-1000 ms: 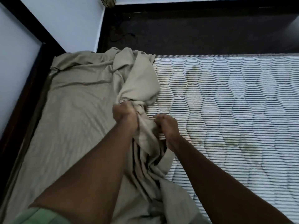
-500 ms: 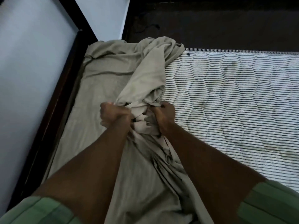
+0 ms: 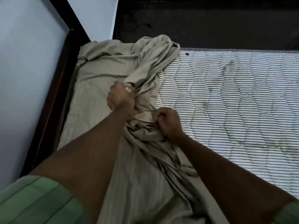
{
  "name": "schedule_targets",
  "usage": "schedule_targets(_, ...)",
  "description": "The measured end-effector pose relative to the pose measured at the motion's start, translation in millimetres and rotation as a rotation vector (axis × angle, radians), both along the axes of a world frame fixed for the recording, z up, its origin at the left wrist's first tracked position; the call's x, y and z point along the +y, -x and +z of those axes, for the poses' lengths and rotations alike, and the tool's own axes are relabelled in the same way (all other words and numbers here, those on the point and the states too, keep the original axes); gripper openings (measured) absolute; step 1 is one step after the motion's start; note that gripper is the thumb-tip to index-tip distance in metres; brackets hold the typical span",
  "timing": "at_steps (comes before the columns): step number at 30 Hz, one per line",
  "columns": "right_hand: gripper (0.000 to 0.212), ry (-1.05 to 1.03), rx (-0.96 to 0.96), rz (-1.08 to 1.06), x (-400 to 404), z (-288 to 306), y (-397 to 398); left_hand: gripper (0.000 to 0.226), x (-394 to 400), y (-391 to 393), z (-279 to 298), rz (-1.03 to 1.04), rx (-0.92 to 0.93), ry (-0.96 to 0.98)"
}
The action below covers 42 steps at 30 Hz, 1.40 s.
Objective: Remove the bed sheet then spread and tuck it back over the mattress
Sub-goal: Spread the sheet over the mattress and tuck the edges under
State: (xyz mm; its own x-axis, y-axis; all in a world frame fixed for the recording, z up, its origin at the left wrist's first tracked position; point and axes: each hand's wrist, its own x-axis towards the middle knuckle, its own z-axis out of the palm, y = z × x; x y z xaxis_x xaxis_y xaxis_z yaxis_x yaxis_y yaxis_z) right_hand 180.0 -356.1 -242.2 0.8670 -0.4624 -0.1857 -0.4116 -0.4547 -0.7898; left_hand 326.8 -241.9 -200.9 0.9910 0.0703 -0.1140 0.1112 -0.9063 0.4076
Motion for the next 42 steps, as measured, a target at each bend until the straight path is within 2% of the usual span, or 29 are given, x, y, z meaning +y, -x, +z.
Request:
schedule_targets(4, 0.036, 0.142, 0.289, -0.24, -9.2, -0.6, -6.5, 0.035, 29.2, -19.8, -8.5, 0.379, -0.018, 0.461)
schedule_targets(6, 0.037, 0.175, 0.263, -0.33, -1.0, 2.0, -13.8, 0.04, 35.1, -20.7, -9.0, 0.472, -0.007, 0.612)
schedule_targets(7, 0.036, 0.197, 0.172, -0.362, 5.1, 4.0, -19.0, 0.04, 34.1, -14.9, -5.9, 0.45, -0.027, 0.572)
schedule_targets(9, 0.03, 0.185, -0.038, -0.413, 14.6, 6.5, -31.8, 0.047, 30.2, 3.7, 2.9, 0.283, -0.194, 0.325)
schedule_targets(10, 0.03, 0.141, -0.068, -0.408, 15.8, 7.5, -39.0, 0.052, 29.0, 11.2, 5.9, 0.168, -0.295, 0.177)
schedule_targets(12, 0.03, 0.071, 0.03, -0.332, 21.0, 6.8, -50.7, 0.054, 28.4, 20.0, 5.5, -0.137, -0.402, -0.052)
schedule_targets(14, 0.019, 0.12, 0.095, -0.214, 30.2, 4.7, -52.8, 0.043, 24.7, 23.1, -6.0, -0.498, -0.371, -0.051)
schedule_targets(16, 0.014, 0.13, -0.002, -0.119, 41.7, 3.9, -45.4, 0.042, 18.7, 24.4, -19.4, -0.637, -0.188, 0.137)
schedule_targets(18, 0.016, 0.098, -0.107, -0.1, 42.8, 0.8, -34.4, 0.057, 15.7, 28.4, -23.7, -0.578, 0.083, 0.227)
schedule_targets(19, 0.013, 0.069, -0.12, -0.098, 36.9, -2.5, -28.8, 0.053, 16.1, 29.1, -24.7, -0.54, 0.174, 0.24)
schedule_targets(20, 0.012, 0.019, -0.101, -0.083, 29.5, -5.8, -23.6, 0.036, 17.6, 29.4, -25.0, -0.507, 0.219, 0.232)
schedule_targets(21, 0.018, -0.053, -0.06, -0.058, 22.0, -7.8, -17.9, 0.015, 18.7, 30.1, -24.4, -0.477, 0.204, 0.205)
schedule_targets(24, 0.034, -0.414, -0.025, -0.072, 9.8, -0.9, -4.3, 0.016, 17.7, 36.5, -17.8, -0.378, 0.109, 0.166)
schedule_targets(28, 0.04, -0.706, -0.118, -0.327, -0.3, 25.2, -1.4, 0.021, -3.7, 56.3, -9.5, -0.259, -0.101, 0.364)
schedule_targets(31, 0.058, -0.958, -0.001, -0.459, -15.1, 40.1, -1.0, 0.022, -25.2, 86.4, 13.8, -0.184, -0.298, 0.451)
schedule_targets(33, 0.051, -0.949, 0.03, -0.52, -25.2, 42.7, 4.7, 0.024, -37.0, 109.6, 31.4, -0.222, -0.323, 0.431)
schedule_targets(38, 0.024, -0.941, 0.035, -0.545, -43.6, 42.9, 24.9, 0.033, -48.3, 152.4, 54.4, -0.654, -0.273, 0.344)
schedule_targets(41, 0.028, -0.712, -0.058, -0.579, -53.6, 44.2, 41.4, 0.036, -45.8, 164.5, 52.1, -0.623, -0.182, 0.377)
schedule_targets(42, 0.027, -0.697, -0.121, -0.633, -56.5, 47.2, 49.3, 0.038, -42.9, 166.3, 49.7, -0.583, -0.148, 0.385)
